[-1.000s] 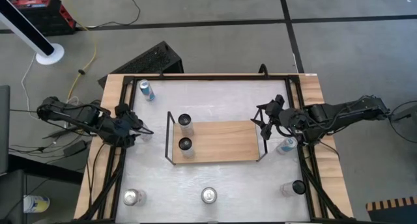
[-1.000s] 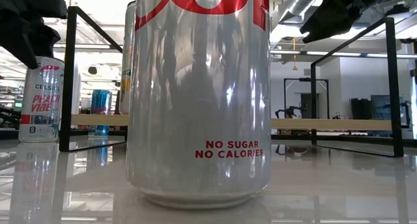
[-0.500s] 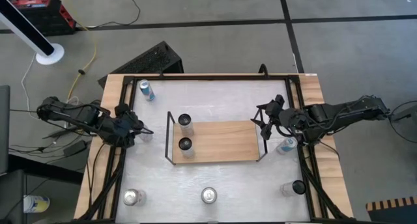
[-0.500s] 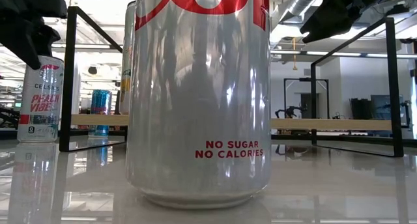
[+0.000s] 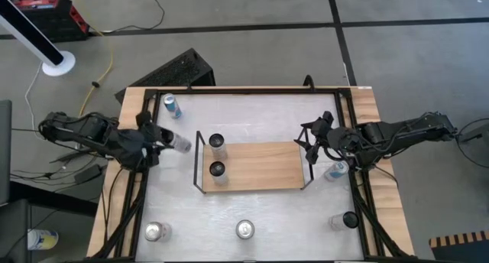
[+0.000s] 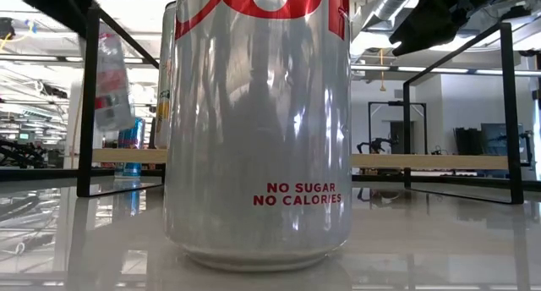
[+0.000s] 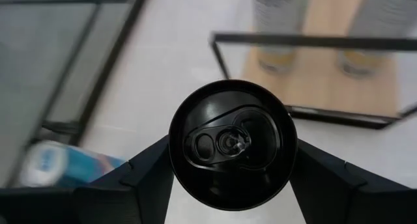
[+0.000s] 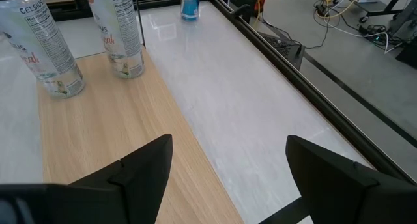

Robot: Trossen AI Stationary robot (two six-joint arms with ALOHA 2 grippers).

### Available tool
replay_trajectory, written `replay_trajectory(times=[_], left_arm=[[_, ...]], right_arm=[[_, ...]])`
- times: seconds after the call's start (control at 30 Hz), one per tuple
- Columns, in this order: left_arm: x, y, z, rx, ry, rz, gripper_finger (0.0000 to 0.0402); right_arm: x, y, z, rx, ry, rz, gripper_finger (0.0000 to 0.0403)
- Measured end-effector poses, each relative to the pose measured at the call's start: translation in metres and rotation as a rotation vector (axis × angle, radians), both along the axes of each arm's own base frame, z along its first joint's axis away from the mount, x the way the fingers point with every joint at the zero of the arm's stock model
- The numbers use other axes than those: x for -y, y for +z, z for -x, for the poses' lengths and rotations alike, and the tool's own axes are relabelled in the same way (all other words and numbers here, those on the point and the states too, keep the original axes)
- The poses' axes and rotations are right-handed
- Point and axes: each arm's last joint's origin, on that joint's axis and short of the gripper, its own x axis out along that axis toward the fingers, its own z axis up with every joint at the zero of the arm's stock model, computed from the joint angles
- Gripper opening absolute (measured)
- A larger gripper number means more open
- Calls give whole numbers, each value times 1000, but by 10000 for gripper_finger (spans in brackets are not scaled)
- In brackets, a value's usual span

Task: Place canned beverage on shelf
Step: Put the left white-pink soda can on the shelf

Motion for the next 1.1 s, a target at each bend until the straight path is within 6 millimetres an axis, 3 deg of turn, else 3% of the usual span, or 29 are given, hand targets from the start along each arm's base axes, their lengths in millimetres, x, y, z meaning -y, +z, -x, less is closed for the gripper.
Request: replay_trajectory(times=[0.3, 0.57, 0.73, 0.93, 1.1], left_arm=[[-18, 24, -33, -134, 51, -214, 239], [-56, 65, -83, -179, 81, -390, 240], [-80, 87, -118, -134, 13, -382, 240], [-95, 88, -169, -95, -158, -313, 240], [-103, 68, -213, -135, -257, -239, 240]], right_arm=[[0, 0, 0, -1, 0, 1, 324], [0, 0, 0, -1, 1, 1, 324], [0, 0, 0, -5, 5, 8, 324], [0, 0, 0, -25, 25, 44, 324], [1, 0, 0, -24, 1, 65, 324]])
